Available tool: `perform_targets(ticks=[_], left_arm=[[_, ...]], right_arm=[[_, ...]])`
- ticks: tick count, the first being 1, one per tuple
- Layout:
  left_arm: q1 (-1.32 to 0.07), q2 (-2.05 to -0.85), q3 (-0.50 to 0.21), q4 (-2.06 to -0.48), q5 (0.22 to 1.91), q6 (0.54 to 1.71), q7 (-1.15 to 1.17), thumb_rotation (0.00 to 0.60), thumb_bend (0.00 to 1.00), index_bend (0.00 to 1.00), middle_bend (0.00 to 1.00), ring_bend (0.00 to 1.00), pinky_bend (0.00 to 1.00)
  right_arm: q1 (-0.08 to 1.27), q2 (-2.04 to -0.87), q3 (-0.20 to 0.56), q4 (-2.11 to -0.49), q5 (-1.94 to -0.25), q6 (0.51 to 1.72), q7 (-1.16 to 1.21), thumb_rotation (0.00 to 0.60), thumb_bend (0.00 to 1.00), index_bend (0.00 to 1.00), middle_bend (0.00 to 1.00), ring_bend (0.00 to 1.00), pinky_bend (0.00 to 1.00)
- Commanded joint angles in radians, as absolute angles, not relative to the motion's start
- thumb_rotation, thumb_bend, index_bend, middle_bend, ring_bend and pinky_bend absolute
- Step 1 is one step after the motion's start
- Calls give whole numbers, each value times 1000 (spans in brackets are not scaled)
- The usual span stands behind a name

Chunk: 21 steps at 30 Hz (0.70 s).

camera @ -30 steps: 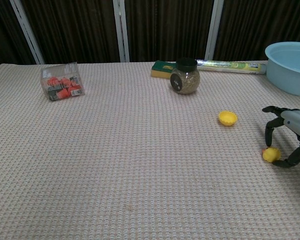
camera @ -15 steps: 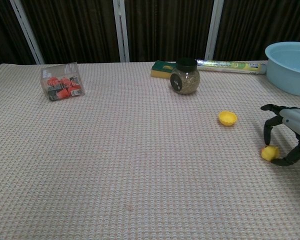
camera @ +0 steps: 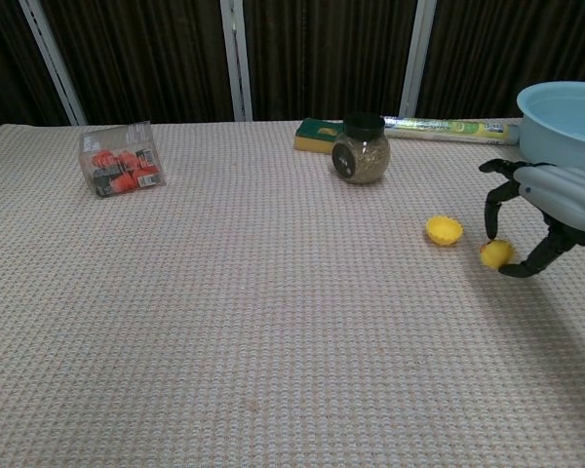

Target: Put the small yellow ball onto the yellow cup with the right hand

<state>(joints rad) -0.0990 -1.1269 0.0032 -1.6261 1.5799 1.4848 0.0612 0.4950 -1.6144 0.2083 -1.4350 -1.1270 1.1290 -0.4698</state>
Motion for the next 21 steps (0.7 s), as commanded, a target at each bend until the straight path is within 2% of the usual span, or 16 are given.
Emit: perform_targets(ticks=[1, 6, 21], left_arm=[[-99, -1128, 1, -1624, 1573, 1484, 52, 600, 0, 0, 0, 0, 216], [-101, -1125, -1, -1623, 1561, 1474, 29, 600, 0, 0, 0, 0, 216], [-98, -1123, 4, -1615, 1570, 1480, 8, 600, 0, 0, 0, 0, 216]], right_arm=[[532, -1626, 239, -1431, -1110, 1112, -496, 600, 201, 562, 0, 0, 0], [586, -1663, 276, -1399, -1078, 1082, -515, 600, 201, 562, 0, 0, 0], [657, -1736, 291, -1281, -1039, 1029, -507, 600, 201, 562, 0, 0, 0]])
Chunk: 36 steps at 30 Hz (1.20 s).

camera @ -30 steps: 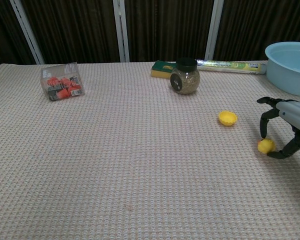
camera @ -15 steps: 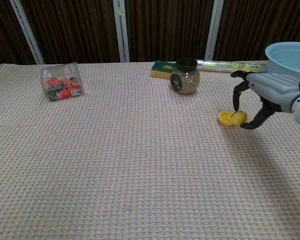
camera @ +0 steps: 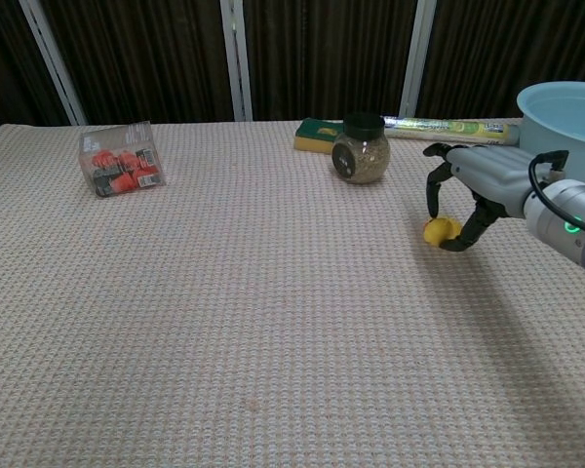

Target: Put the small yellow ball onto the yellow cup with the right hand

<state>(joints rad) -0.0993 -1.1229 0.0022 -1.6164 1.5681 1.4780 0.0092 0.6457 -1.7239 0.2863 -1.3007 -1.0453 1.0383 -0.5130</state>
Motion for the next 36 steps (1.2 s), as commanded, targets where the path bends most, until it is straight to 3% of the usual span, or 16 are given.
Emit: perform_targets(ticks=[1, 36], left_arm=[[-98, -1123, 5, -1615, 1573, 1481, 7, 600, 0, 0, 0, 0, 216], [-109, -1116, 11, -1628, 1575, 1456, 0, 600, 0, 0, 0, 0, 217]], right_arm=[[663, -1741, 295, -1270, -1035, 1026, -503, 600, 201, 562, 0, 0, 0], [713, -1780, 303, -1093, -1001, 977, -406, 600, 201, 562, 0, 0, 0]])
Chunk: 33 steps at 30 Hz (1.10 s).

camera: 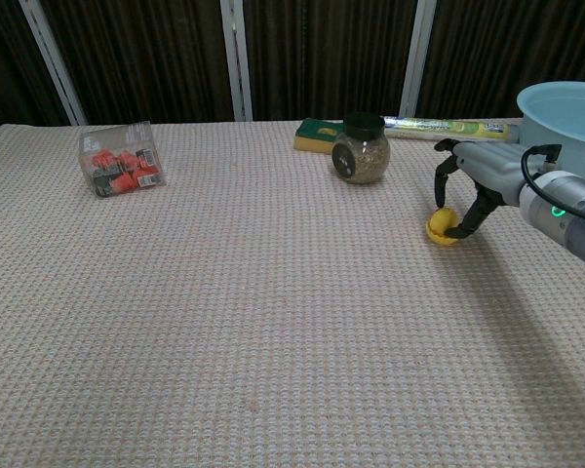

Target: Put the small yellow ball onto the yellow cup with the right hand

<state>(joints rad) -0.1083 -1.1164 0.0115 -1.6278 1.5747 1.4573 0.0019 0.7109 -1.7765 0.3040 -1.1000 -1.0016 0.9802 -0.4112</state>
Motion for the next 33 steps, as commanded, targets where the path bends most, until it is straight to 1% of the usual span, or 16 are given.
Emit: perform_targets(ticks=[1, 8, 27, 33], left_arm=[[-110, -1116, 11, -1628, 1574, 1456, 0, 600, 0, 0, 0, 0, 217], [-111, -1115, 12, -1630, 1573, 1453, -1, 600, 0, 0, 0, 0, 217], [-113, -1115, 11, -1631, 1572, 1453, -1, 600, 0, 0, 0, 0, 217], [-113, -1114, 11, -1631, 1572, 1453, -1, 600, 0, 0, 0, 0, 217]], right_arm=[[714, -1781, 302, -1090, -1002, 977, -405, 600, 200, 562, 0, 0, 0], [717, -1785, 298, -1074, -1009, 976, -392, 600, 201, 558, 0, 0, 0], [712, -1775, 288, -1076, -1023, 967, -350, 600, 196, 428, 0, 0, 0], [713, -1768, 282, -1079, -1031, 965, -349, 600, 179, 394, 0, 0, 0]])
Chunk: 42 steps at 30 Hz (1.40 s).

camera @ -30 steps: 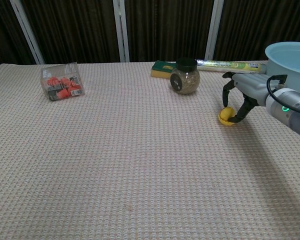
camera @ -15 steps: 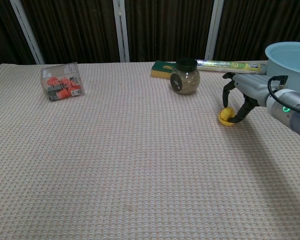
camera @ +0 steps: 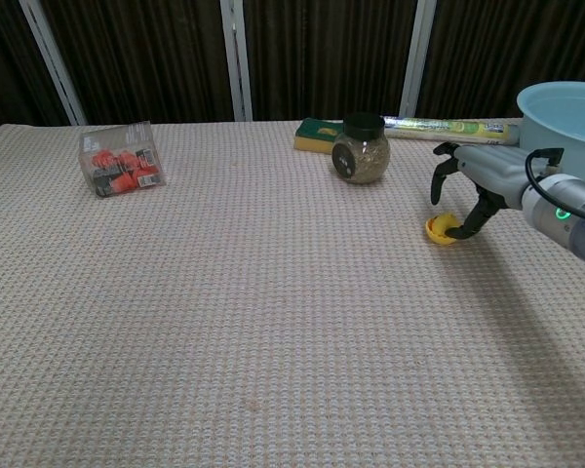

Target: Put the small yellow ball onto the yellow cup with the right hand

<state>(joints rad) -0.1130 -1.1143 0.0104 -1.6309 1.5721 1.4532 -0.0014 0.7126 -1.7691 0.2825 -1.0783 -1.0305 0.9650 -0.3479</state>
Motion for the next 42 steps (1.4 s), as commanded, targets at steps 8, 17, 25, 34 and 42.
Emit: perform_targets(ticks=[8, 17, 25, 34, 42], left_arm=[[-113, -1114, 10, -1630, 1571, 1453, -1, 600, 0, 0, 0, 0, 217], [-111, -1115, 9, -1627, 1563, 1453, 7, 600, 0, 0, 0, 0, 217], [-103, -1119, 11, -1622, 1576, 1474, 41, 600, 0, 0, 0, 0, 217], [-87, -1123, 14, -1616, 1577, 1499, 60, 600, 0, 0, 0, 0, 216], [-80, -1125, 17, -1620, 1585, 1509, 76, 600, 0, 0, 0, 0, 217]], right_arm=[[707, -1748, 273, -1097, -1036, 967, -355, 600, 25, 330, 0, 0, 0], [641, -1583, 226, -1295, -1060, 1011, -404, 600, 0, 179, 0, 0, 0], [517, -1370, 143, -1560, -1097, 1127, -454, 600, 0, 76, 0, 0, 0], [328, -1136, 28, -1818, -1175, 1319, -430, 600, 0, 40, 0, 0, 0], [232, -1109, -21, -1793, -1267, 1414, -338, 600, 0, 48, 0, 0, 0]])
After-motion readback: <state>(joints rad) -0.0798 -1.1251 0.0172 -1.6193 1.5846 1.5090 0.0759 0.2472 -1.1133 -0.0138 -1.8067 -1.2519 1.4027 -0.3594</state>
